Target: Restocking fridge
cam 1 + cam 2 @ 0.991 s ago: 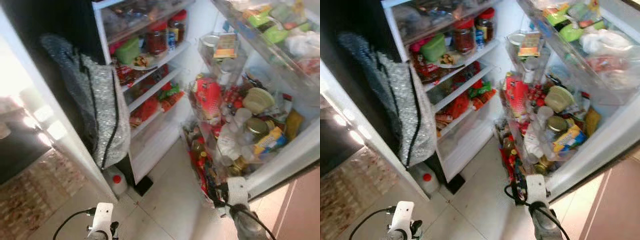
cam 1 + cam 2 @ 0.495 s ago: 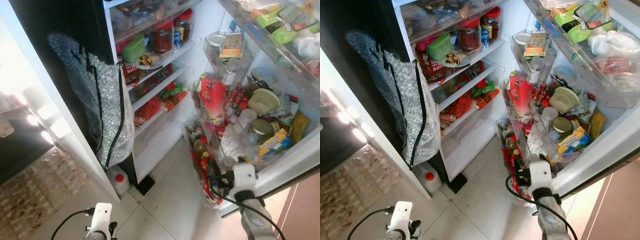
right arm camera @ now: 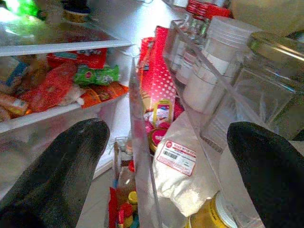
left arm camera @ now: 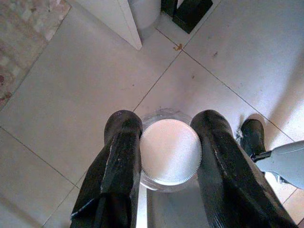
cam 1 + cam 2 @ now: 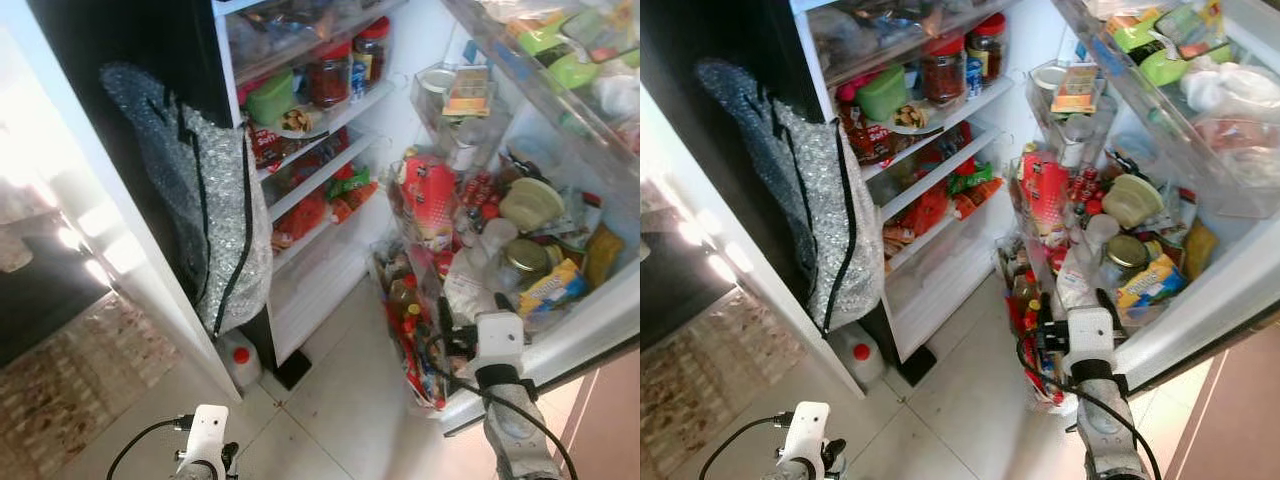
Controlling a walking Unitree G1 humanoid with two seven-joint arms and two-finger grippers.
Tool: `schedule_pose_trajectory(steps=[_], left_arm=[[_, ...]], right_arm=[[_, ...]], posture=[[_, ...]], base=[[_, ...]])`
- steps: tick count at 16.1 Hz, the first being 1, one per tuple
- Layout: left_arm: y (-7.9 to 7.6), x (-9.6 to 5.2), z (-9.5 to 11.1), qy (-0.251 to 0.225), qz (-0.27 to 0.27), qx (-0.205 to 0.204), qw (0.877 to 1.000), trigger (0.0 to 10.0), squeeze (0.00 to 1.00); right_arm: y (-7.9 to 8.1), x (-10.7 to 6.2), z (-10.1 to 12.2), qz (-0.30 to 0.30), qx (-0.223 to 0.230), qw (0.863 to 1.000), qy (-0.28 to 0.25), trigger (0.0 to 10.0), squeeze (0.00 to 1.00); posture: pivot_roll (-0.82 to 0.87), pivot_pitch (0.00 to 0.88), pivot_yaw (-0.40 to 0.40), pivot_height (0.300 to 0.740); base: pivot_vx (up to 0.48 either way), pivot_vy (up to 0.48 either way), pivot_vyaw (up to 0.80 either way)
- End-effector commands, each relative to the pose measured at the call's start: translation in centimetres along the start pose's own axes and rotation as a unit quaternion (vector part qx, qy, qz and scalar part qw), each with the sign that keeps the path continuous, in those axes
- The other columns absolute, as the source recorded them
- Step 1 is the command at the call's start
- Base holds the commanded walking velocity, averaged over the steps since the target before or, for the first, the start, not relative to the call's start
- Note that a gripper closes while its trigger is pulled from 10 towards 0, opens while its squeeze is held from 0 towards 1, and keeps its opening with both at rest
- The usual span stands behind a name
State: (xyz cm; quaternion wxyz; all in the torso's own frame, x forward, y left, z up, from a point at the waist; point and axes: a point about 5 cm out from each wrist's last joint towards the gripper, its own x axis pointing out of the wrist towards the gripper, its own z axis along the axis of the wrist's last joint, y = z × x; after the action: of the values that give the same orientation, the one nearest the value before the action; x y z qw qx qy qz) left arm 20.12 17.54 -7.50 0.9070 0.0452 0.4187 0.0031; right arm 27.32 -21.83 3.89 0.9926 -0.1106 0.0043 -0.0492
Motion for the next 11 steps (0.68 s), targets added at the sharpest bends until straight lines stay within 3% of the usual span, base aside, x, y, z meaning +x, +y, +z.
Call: schedule_pose_trajectory(steps=[1, 8, 11], left_arm=[[-0.1, -0.3, -1.7, 0.035, -0.005, 0.010, 0.999, 10.0, 0.00], [0.8, -0.1, -0.6, 0.024, 0.001, 0.022, 0.999, 10.0, 0.00], [1.1, 0.0, -0.3, 0.021, 0.002, 0.023, 0.999, 10.0, 0.00]], right_arm=[[-2.7, 0.2, -0.3, -0.065, 0.017, 0.998, 0.014, 10.0, 0.00], [-3.7, -0.4, -1.4, -0.114, 0.016, 0.992, 0.047, 10.0, 0.00], [-8.1, -2.2, -3.2, -0.173, -0.010, 0.979, 0.103, 10.0, 0.00]], posture=[[-0.14, 0.123, -0.023, 0.740], [-0.14, 0.112, 0.023, 0.740], [-0.14, 0.111, 0.028, 0.740]], base=[[0.000, 0.000, 0.00], [0.000, 0.000, 0.00], [0.000, 0.000, 0.00]])
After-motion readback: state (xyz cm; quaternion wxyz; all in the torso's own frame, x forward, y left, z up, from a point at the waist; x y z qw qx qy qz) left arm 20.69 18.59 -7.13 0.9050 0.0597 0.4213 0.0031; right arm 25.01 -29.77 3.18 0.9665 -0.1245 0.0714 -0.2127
